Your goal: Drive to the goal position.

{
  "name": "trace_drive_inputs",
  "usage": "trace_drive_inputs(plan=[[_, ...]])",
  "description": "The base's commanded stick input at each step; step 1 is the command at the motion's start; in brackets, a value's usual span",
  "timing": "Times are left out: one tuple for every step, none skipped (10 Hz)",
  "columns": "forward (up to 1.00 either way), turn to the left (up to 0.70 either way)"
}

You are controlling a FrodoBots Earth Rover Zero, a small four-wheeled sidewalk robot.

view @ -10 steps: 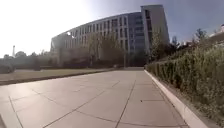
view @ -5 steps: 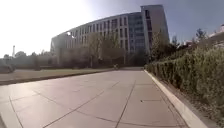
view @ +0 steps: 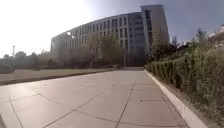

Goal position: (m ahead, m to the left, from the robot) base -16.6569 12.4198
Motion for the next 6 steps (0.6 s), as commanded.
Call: trace_drive_inputs(plan=[[0.04,0.00],[0.04,0.00],[0.04,0.00],[0.04,0.00],[0.04,0.00],[0.04,0.00]])
